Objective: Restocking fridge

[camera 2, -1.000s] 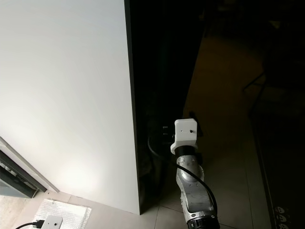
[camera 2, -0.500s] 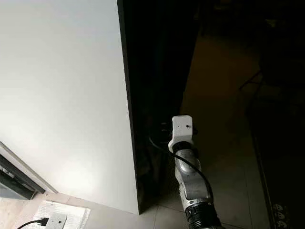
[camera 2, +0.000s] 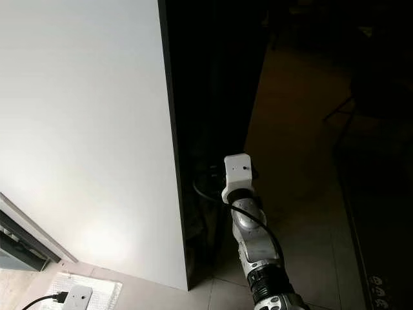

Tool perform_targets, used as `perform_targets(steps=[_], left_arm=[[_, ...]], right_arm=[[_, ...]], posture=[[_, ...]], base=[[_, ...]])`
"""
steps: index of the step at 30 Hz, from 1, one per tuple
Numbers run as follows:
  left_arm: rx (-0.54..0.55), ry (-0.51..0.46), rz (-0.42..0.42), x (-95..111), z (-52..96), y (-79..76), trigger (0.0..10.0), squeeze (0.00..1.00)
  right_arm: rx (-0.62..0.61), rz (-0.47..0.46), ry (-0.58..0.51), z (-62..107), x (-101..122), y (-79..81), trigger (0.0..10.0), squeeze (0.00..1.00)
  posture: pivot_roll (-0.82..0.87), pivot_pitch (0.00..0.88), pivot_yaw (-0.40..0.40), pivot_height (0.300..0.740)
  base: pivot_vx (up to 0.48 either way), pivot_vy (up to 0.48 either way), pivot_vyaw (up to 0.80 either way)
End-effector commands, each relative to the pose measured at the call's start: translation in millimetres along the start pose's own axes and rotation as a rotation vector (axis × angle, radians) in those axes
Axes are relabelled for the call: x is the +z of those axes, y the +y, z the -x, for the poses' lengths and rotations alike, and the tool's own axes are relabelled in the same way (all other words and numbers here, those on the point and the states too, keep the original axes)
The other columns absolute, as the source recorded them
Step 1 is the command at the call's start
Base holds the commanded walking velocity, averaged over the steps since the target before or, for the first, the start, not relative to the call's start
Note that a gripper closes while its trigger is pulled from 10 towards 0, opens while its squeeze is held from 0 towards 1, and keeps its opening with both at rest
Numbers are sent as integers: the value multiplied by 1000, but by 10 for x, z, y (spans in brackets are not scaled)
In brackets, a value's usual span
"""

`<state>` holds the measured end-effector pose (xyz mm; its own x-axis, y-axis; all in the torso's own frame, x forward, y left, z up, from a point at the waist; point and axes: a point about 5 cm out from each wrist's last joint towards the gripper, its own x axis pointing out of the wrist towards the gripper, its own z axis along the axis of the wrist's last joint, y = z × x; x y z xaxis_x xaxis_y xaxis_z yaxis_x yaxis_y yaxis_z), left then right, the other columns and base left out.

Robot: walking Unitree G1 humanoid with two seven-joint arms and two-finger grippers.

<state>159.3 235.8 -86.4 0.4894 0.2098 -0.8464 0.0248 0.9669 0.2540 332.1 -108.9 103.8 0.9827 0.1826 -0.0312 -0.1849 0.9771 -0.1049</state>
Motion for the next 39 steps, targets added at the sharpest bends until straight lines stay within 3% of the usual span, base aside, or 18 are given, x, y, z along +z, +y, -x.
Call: perform_targets(steps=[1,8,16,23,30,39], left_arm=[[8,9,3,-27,4,49,10000,0],[14,14,5,-60,9,90,10000,0],[21,31,21,-131,21,112,10000,0],[12,27,31,-92,12,-15,10000,0],[4,14,31,-14,1,-89,10000,0],[8,12,25,-4,-1,-35,10000,0]], right_arm=[[22,15,0,-25,1,32,10000,0],[8,22,-2,-52,8,24,10000,0],[-63,35,-26,-155,95,-100,10000,0],[-91,48,-45,-231,173,-200,10000,0],[-108,46,-49,-245,191,-226,10000,0],[-257,56,-71,-156,187,-456,10000,0]], posture=[[-136,0,-5,740],[-130,0,-7,740],[-119,0,-18,740],[-118,0,-18,740],[-116,0,-17,740],[-119,0,-15,740]], base=[[0,0,0],[0,0,0],[0,0,0],[0,0,0],[0,0,0],[0,0,0]])
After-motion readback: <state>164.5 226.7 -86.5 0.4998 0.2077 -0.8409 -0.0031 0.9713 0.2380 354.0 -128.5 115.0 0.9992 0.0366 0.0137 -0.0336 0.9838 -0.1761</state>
